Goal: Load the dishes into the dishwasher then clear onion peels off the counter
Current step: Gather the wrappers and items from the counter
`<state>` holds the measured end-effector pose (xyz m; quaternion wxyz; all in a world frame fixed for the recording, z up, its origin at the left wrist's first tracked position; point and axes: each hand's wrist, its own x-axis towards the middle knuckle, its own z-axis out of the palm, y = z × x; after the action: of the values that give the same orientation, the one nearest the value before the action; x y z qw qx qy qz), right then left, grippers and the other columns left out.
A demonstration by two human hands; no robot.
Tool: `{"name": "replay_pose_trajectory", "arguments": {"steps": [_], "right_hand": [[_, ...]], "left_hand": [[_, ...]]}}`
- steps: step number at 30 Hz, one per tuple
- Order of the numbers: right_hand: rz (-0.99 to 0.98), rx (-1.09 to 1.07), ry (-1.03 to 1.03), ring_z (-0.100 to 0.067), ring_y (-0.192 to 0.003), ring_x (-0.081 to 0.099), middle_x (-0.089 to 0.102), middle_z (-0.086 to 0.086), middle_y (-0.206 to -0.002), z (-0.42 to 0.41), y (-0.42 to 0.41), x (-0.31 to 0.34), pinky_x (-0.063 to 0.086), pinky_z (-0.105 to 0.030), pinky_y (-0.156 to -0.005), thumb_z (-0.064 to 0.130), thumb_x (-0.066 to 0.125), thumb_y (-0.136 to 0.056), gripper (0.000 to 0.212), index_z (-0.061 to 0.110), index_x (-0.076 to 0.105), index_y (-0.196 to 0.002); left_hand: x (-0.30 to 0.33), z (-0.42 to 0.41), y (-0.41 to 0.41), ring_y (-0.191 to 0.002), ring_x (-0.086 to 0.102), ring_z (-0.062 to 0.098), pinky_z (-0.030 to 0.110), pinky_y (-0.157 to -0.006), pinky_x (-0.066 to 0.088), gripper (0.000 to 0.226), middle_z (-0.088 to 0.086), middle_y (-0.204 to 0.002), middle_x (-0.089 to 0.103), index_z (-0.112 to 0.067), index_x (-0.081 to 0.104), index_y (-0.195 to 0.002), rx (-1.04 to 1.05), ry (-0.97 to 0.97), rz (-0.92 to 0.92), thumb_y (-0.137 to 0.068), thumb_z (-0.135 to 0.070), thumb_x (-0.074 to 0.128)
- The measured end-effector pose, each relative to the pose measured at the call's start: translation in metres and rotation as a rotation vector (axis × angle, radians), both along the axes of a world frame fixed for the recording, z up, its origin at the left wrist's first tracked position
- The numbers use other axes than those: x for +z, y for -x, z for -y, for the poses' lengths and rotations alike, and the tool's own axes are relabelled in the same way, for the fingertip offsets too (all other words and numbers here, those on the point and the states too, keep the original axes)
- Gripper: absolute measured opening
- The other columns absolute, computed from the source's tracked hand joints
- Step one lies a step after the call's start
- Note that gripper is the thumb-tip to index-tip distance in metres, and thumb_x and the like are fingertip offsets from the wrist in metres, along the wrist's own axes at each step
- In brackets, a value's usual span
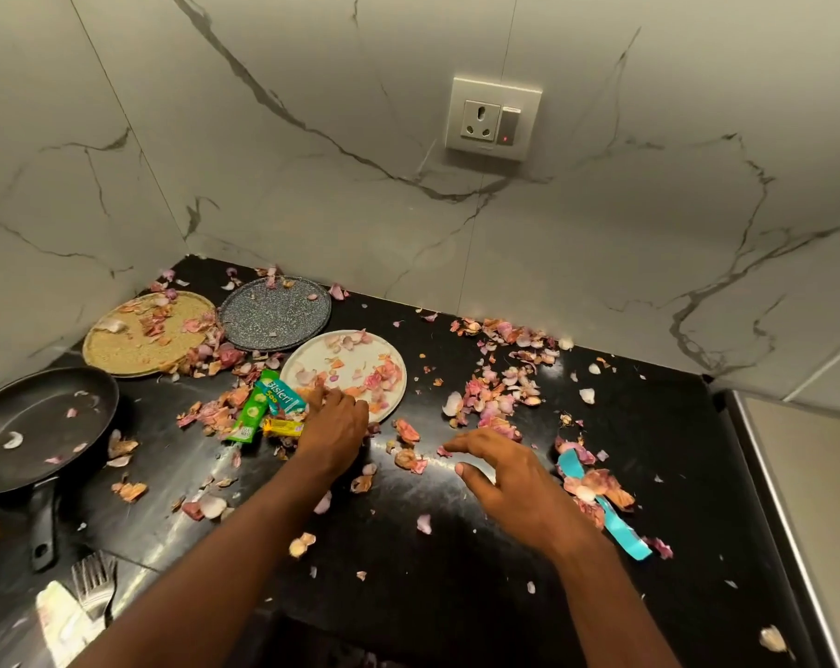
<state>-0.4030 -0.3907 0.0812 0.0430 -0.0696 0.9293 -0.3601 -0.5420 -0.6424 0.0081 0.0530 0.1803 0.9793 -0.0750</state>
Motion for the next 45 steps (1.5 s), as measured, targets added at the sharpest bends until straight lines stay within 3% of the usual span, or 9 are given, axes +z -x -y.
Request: {"name": "replay_pose_trajectory", "arguments": {"steps": [8, 13, 17, 23, 27, 30, 39, 43, 45], "right_hand": [[0.004, -0.032, 0.031, 0.022, -0.122, 0.044, 0.057, 0.028, -0.134, -0.012, -0.014, -0.001, 0.033, 0.0, -0.096, 0.027, 0.06, -0.105, 0.032, 0.04, 0.064, -0.133], [-0.018, -0.034, 0.073, 0.016, -0.123, 0.049, 0.058, 0.03, -0.132, -0.018, -0.018, 0.003, 0.037, -0.004, -0.098, 0.025, 0.061, -0.105, 0.032, 0.042, 0.065, -0.131], [0.017, -0.024, 0.062, 0.02, -0.122, 0.046, 0.055, 0.031, -0.134, -0.02, -0.019, 0.0, 0.038, -0.005, -0.099, 0.026, 0.06, -0.105, 0.031, 0.041, 0.065, -0.132], [0.019, -0.005, 0.059, 0.013, -0.124, 0.049, 0.057, 0.029, -0.134, -0.022, -0.019, 0.003, 0.041, -0.013, -0.104, 0.027, 0.059, -0.106, 0.03, 0.04, 0.065, -0.132], [0.01, 0.001, 0.068, 0.012, -0.124, 0.051, 0.058, 0.029, -0.132, -0.027, -0.017, 0.004, 0.043, -0.017, -0.105, 0.025, 0.06, -0.105, 0.032, 0.042, 0.065, -0.132], [0.001, 0.005, 0.079, 0.008, -0.125, 0.052, 0.059, 0.027, -0.131, -0.027, -0.015, 0.005, 0.044, -0.02, -0.107, 0.025, 0.061, -0.105, 0.031, 0.04, 0.066, -0.131], [0.02, 0.041, 0.055, 0.015, -0.122, 0.049, 0.057, 0.027, -0.135, -0.022, -0.018, 0.008, 0.039, -0.009, -0.099, 0.028, 0.06, -0.105, 0.032, 0.038, 0.064, -0.135], [0.037, -0.046, 0.128, 0.01, -0.118, 0.055, 0.06, 0.022, -0.133, -0.025, -0.021, 0.008, 0.051, -0.024, -0.101, 0.041, 0.058, -0.105, 0.035, 0.041, 0.059, -0.139], [0.054, -0.137, 0.231, 0.003, -0.098, 0.064, 0.069, 0.014, -0.115, -0.024, -0.022, 0.013, 0.06, -0.034, -0.088, 0.048, 0.053, -0.105, 0.034, 0.041, 0.059, -0.139]], "left_hand": [[0.0, 0.017, -0.001, -0.119, 0.057, 0.033, 0.055, -0.123, 0.019, 0.025, 0.011, -0.119, 0.062, -0.015, 0.05, -0.122, -0.162, 0.082, -0.063, -0.098, -0.013, 0.043], [0.029, 0.023, 0.006, -0.109, 0.06, 0.031, 0.051, -0.11, 0.022, 0.023, 0.007, -0.107, 0.065, -0.018, 0.061, -0.116, -0.113, -0.276, -0.376, -0.094, -0.015, 0.054], [0.094, 0.027, 0.019, -0.09, 0.055, 0.023, 0.046, -0.104, 0.025, 0.016, -0.002, -0.093, 0.064, -0.017, 0.069, -0.105, 0.232, -0.656, -0.57, -0.103, -0.028, 0.058], [0.115, 0.046, 0.02, -0.089, 0.066, 0.034, 0.047, -0.085, 0.056, 0.032, 0.02, -0.098, 0.07, 0.005, 0.069, -0.109, 0.872, -1.212, -0.16, -0.101, -0.022, 0.054], [0.114, 0.034, 0.004, -0.096, 0.053, 0.025, 0.035, -0.084, 0.042, 0.028, 0.011, -0.099, 0.06, -0.001, 0.055, -0.124, 0.987, -1.378, 0.058, -0.102, -0.017, 0.049], [0.122, 0.026, -0.006, -0.085, 0.051, 0.021, 0.032, -0.079, 0.039, 0.014, 0.007, -0.09, 0.058, -0.005, 0.058, -0.099, 0.904, -1.41, 0.105, -0.101, -0.018, 0.054], [0.133, 0.01, -0.028, -0.098, 0.067, 0.021, 0.043, -0.083, 0.061, 0.03, 0.003, -0.108, 0.069, -0.015, 0.063, -0.114, 0.371, -0.939, 0.218, -0.091, -0.027, 0.078], [0.135, -0.01, -0.05, -0.096, 0.07, 0.018, 0.037, -0.081, 0.063, 0.021, 0.004, -0.113, 0.069, -0.021, 0.059, -0.105, 0.042, -0.856, 0.162, -0.092, -0.021, 0.076], [0.133, -0.02, -0.061, -0.09, 0.069, 0.009, 0.04, -0.081, 0.062, 0.021, -0.005, -0.106, 0.071, -0.025, 0.062, -0.102, -0.158, -0.852, 0.149, -0.09, -0.016, 0.076]]}}
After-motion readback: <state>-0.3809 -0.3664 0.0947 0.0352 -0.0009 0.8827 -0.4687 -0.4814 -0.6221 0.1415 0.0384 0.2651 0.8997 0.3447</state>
